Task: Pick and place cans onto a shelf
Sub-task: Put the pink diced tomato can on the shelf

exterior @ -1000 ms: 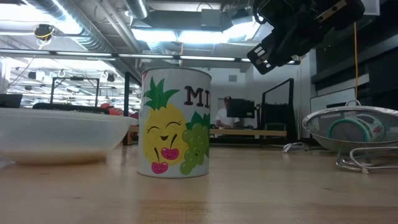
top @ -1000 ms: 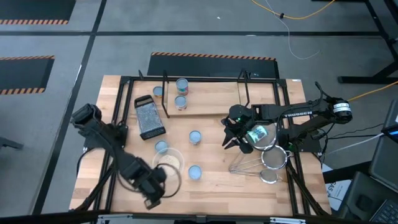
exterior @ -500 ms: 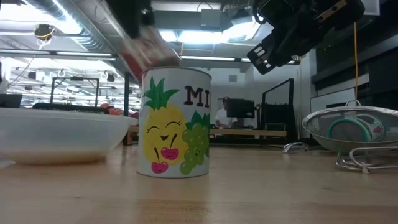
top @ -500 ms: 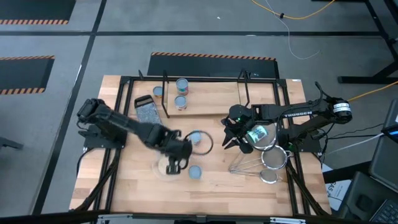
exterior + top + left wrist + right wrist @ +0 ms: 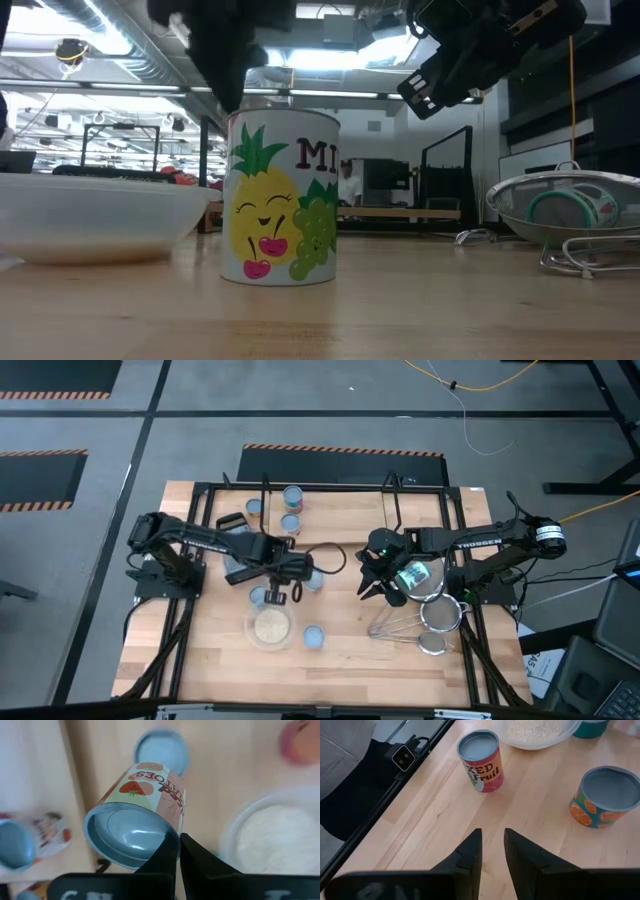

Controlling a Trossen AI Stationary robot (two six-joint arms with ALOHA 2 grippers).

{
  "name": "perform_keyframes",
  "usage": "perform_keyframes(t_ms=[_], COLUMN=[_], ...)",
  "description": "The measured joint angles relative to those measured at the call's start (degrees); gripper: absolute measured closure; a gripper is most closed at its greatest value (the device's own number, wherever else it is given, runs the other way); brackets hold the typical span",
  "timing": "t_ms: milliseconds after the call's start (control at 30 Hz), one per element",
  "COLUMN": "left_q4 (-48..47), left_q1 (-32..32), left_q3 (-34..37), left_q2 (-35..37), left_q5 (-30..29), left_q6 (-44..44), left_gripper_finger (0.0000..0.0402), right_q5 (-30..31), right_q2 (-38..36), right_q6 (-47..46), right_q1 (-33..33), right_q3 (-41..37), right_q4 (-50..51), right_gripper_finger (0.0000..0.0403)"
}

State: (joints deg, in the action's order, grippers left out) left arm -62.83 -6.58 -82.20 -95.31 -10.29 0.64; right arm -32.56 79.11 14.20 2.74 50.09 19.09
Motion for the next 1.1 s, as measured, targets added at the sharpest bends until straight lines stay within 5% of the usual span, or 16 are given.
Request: perform_keyframes(t_ms=[600, 1100], left_q4=[5.86, 10.41], left_q1=[3.22, 3.2], left_q3=[14.05, 18.19], left_q2=[0.0, -0.02], left_q5=[-2.48, -2.0], left_q6=[3.07, 2.94], left_gripper_finger=[0.0397, 0.0395], right_q5=[0.02, 0.04], right_q2=[0.0, 0.0], right_q6=[0.02, 0.06], right_q1=[0.02, 0.02], right_q3=[0.0, 0.0], right_q4=[-0.07, -1.16], right_gripper_finger=[0.0317, 0.0317])
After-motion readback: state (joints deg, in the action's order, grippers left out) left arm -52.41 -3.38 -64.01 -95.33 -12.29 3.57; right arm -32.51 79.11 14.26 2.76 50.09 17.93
